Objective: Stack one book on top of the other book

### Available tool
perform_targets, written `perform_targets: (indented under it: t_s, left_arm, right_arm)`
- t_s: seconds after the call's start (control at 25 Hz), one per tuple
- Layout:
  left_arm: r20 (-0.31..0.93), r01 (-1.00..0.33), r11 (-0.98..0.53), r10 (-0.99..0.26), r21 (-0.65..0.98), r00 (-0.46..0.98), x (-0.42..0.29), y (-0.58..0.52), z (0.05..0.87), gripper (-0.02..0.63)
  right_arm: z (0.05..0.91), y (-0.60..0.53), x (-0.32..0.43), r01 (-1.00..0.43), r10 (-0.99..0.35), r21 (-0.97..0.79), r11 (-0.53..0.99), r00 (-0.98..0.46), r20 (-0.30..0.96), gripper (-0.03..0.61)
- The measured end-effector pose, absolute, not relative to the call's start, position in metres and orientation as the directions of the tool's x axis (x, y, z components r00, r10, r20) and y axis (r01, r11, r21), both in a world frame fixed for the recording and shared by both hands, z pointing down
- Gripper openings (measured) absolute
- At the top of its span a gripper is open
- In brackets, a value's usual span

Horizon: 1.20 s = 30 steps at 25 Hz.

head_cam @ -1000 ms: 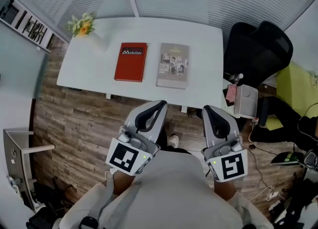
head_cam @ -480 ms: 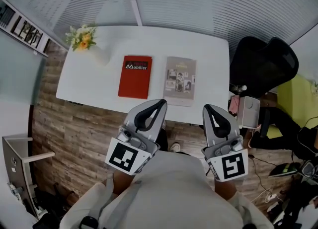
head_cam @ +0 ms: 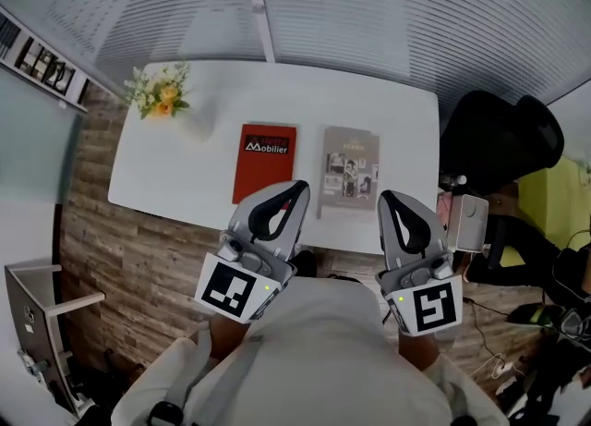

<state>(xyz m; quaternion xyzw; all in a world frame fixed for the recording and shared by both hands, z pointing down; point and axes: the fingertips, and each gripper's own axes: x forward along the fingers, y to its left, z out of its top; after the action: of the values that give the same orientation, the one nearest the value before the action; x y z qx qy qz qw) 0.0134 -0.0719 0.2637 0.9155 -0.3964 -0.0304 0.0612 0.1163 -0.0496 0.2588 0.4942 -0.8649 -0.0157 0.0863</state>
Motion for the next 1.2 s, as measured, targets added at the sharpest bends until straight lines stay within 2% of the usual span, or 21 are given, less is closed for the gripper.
perform_targets:
  t_s: [0.48,1.2]
  left_arm:
    - [0.008,-0.714,-0.684,-0.722,0.150,0.692,0.005,-0.111,0.273,0.005]
    - [0.005,-0.727,-0.671,-0.735,0.146,0.678,0.073,-0.132,0.267,0.005]
  right_arm:
    - [0.269,-0.088,0.107,-0.854,-0.856,0.100,0.510,-0.494,0.149,0.005]
    - [0.262,-0.110,0.176,-0.848,-0.854,0.111,0.518,-0.503,0.135,0.005]
